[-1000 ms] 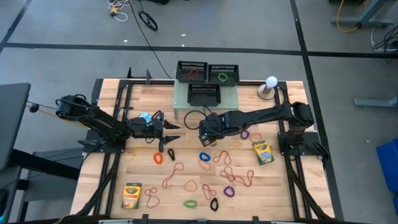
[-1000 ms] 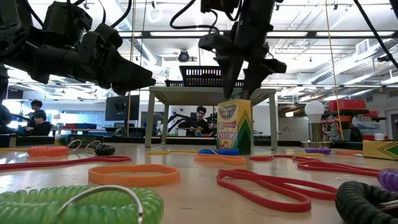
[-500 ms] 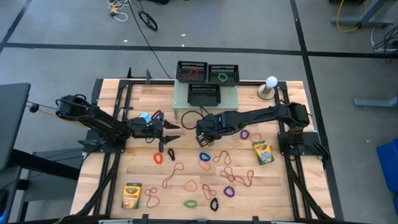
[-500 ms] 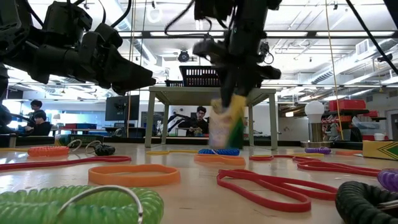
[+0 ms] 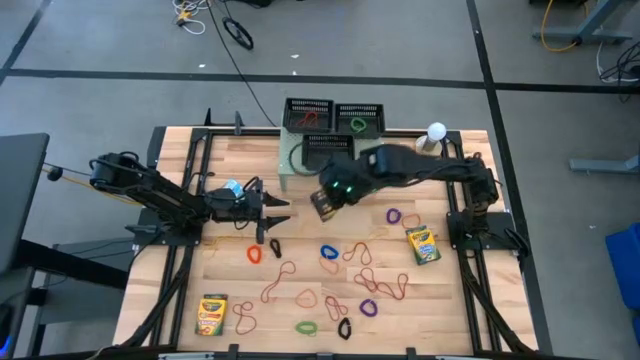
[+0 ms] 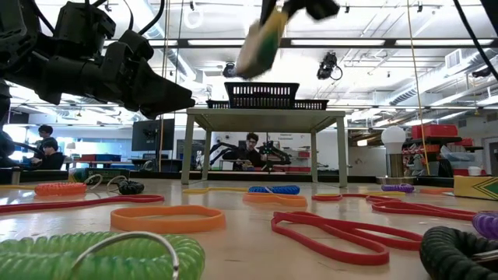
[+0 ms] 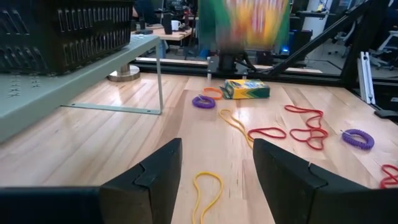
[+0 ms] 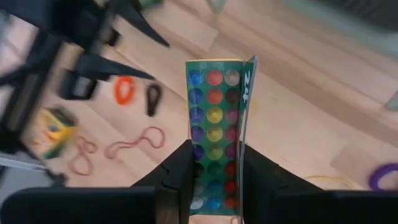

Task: Pick & Place Office Desk Supplies
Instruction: Put the yellow crayon box into the bottom black bin

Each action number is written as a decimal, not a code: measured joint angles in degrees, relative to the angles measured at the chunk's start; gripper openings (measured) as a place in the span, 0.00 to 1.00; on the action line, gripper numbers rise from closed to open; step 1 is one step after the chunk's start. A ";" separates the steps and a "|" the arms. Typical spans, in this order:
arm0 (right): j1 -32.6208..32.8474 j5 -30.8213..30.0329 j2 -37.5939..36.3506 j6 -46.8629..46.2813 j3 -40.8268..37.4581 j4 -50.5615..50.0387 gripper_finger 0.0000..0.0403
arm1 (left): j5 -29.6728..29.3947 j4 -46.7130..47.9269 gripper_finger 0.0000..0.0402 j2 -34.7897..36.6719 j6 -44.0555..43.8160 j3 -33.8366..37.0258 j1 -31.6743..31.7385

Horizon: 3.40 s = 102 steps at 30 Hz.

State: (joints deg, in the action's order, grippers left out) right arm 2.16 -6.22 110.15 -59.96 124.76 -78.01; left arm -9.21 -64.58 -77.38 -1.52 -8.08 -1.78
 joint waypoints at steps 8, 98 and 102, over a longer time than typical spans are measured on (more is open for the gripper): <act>-8.28 -6.57 -0.58 -0.58 9.82 -9.79 0.24 | 0.00 -0.04 0.51 0.00 -0.06 0.00 0.00; -20.46 -8.69 8.26 7.32 9.80 -11.75 0.44 | 0.22 0.20 0.51 0.00 -0.45 0.00 -0.04; -20.46 -8.67 8.28 7.32 9.80 -11.39 0.46 | 0.22 0.22 0.51 0.00 -0.44 0.00 -0.04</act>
State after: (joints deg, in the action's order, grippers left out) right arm -18.31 -14.90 118.43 -52.64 134.56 -89.40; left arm -8.99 -64.36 -77.38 -1.96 -8.08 -1.83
